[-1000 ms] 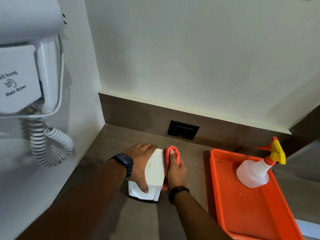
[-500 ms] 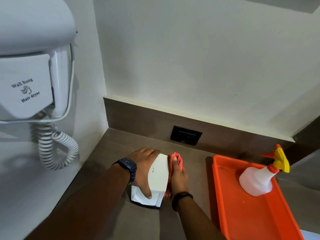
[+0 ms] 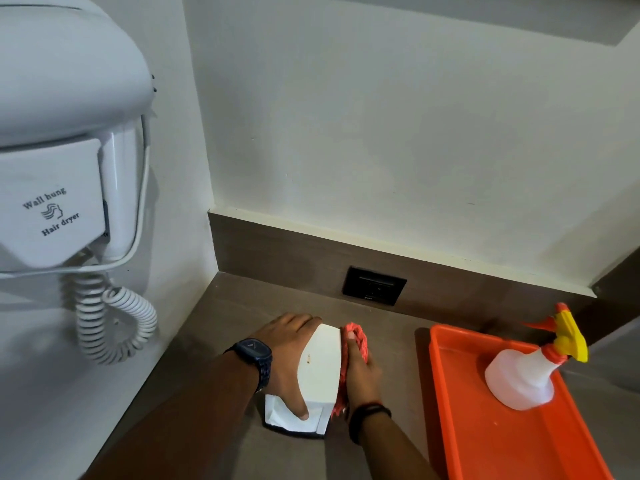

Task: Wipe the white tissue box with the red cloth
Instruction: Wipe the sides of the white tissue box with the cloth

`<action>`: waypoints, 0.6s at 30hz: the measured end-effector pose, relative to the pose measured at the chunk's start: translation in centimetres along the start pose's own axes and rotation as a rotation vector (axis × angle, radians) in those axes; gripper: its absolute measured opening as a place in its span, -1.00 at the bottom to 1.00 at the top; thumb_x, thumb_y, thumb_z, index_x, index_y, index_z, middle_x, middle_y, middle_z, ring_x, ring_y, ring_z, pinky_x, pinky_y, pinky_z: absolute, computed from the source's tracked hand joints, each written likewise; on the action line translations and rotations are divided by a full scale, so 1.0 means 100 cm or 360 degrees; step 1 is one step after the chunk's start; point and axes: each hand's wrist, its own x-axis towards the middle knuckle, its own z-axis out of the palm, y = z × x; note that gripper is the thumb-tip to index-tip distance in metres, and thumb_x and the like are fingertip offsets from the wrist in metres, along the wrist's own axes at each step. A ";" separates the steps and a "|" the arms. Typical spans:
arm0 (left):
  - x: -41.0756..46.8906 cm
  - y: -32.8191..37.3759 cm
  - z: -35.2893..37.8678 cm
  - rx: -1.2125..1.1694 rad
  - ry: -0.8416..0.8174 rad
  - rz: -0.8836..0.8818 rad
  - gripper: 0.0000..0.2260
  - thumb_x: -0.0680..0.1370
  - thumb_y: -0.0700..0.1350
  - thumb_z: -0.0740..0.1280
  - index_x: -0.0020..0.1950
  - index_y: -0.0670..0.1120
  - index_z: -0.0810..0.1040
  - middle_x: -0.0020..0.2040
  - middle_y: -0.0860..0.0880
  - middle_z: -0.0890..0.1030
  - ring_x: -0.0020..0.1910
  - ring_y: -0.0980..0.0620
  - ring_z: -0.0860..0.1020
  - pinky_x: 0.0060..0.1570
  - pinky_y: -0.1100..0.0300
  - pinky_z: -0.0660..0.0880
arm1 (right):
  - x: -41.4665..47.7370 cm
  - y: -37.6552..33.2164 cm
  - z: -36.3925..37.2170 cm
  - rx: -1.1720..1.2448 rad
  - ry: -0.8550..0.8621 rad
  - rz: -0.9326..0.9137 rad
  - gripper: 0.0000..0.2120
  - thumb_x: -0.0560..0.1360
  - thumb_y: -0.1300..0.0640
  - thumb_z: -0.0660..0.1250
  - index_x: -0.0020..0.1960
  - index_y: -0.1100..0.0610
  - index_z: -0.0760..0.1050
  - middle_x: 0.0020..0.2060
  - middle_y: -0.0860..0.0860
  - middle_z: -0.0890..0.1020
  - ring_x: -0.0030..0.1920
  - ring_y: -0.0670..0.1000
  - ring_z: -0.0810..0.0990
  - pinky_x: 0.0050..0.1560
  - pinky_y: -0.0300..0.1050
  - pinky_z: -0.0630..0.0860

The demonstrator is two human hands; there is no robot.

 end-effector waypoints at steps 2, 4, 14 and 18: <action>0.000 0.001 0.000 0.0026 -0.0015 -0.0009 0.18 0.13 0.36 0.53 0.51 0.02 -0.08 0.53 -0.02 0.13 0.46 -0.06 0.14 0.43 -0.02 0.14 | -0.007 0.011 -0.002 0.0004 0.0014 0.0069 -0.43 0.50 -0.27 0.22 0.39 0.03 0.42 0.25 0.12 0.61 0.22 0.18 0.57 0.34 0.18 0.45; 0.000 0.001 0.001 0.0026 -0.0009 -0.0010 0.20 0.11 0.37 0.53 0.51 0.02 -0.09 0.54 -0.02 0.12 0.46 -0.06 0.13 0.43 -0.02 0.14 | -0.019 0.020 -0.007 0.0103 0.0005 0.0142 -0.43 0.49 -0.27 0.23 0.36 0.05 0.45 0.21 0.11 0.62 0.18 0.17 0.58 0.33 0.18 0.46; -0.032 -0.029 0.004 -0.0519 0.0164 -0.0028 0.39 -0.06 0.44 0.51 0.27 0.29 -0.60 0.57 0.03 -0.12 0.52 0.01 -0.04 0.47 0.03 0.06 | -0.042 -0.040 -0.004 -0.0642 -0.0028 -0.1105 -0.79 0.43 -0.31 0.23 0.03 -0.36 0.49 0.07 -0.28 0.58 0.12 -0.27 0.53 0.11 -0.44 0.44; -0.034 -0.026 0.001 -0.0580 0.0210 -0.0015 0.36 0.01 0.38 0.53 0.21 0.33 -0.63 0.57 -0.07 -0.07 0.53 -0.11 -0.03 0.46 -0.12 0.10 | -0.020 -0.033 0.006 -0.1646 -0.0333 -0.1293 -0.56 0.50 -0.28 0.12 0.32 -0.17 0.41 0.41 -0.11 0.43 0.50 0.01 0.25 0.52 0.07 0.19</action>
